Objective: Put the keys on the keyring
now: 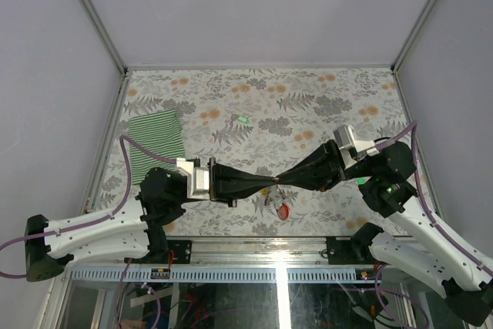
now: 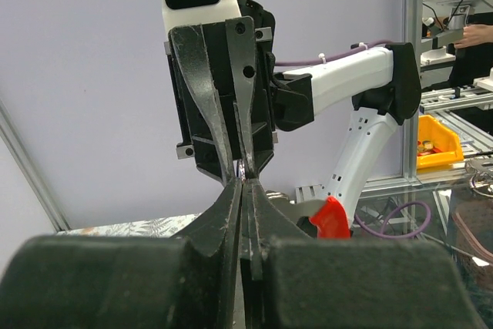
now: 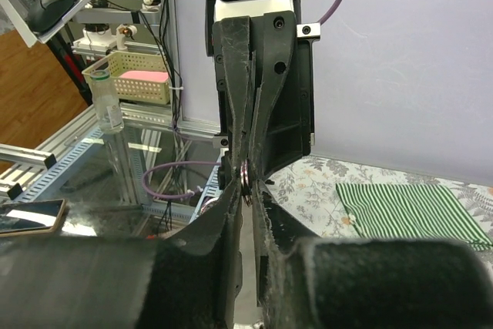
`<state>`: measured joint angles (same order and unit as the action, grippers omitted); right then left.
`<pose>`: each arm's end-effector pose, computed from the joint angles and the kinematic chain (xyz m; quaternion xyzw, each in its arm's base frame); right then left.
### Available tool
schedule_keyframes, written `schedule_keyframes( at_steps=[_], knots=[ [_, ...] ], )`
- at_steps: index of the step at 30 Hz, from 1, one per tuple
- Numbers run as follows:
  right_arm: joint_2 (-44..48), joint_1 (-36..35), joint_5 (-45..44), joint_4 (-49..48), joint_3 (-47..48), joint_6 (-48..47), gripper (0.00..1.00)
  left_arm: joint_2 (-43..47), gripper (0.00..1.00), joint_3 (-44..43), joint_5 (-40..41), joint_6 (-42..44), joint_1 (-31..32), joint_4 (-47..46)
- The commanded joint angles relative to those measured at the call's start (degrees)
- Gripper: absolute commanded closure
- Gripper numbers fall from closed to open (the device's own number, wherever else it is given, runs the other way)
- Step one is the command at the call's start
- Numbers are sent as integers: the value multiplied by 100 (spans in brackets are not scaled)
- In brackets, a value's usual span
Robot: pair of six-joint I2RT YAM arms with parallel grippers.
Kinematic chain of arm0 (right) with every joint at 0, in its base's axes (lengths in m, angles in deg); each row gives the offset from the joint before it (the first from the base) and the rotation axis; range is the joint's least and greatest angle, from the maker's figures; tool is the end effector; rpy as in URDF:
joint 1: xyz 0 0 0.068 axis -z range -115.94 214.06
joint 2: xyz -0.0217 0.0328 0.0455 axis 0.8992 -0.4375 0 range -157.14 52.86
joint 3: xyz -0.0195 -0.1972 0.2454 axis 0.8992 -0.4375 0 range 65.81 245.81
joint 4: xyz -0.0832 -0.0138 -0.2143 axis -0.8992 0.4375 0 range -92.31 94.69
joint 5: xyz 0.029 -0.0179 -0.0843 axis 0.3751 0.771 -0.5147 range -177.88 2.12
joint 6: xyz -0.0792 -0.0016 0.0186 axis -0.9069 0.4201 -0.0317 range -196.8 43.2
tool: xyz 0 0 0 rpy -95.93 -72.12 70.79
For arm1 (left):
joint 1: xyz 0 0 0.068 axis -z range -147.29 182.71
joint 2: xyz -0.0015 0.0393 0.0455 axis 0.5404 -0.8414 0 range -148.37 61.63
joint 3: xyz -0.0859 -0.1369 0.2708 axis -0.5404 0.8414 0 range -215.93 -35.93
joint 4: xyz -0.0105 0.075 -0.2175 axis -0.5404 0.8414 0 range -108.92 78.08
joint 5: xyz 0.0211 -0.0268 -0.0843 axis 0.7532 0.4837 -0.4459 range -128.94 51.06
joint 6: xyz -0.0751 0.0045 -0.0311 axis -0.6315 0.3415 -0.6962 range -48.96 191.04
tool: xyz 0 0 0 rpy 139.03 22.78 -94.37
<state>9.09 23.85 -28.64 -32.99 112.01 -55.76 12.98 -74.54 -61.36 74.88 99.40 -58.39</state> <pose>0.0362 0.1100 0.4555 -0.4975 0.3359 0.5919 0.5379 0.0372 -0.1545 0.4352 0.4227 0.3070 -0.5252 0.6717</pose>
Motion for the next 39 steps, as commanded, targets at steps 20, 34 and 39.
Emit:
schedule_keyframes(
  at_steps=[20, 34, 39],
  knots=[
    [-43, -93, -743, 4418, 1617, -2982, 100, 404, 71, -326, 840, 19, -17, 972],
    [-973, -92, -1924, 7672, 3139, -4260, 100, 180, 67, -473, 1795, -614, -21, 1930],
    [-1249, -93, -2284, 8202, 3462, -4090, 100, -22, 63, -649, 1898, -698, -24, 2409]
  ],
)
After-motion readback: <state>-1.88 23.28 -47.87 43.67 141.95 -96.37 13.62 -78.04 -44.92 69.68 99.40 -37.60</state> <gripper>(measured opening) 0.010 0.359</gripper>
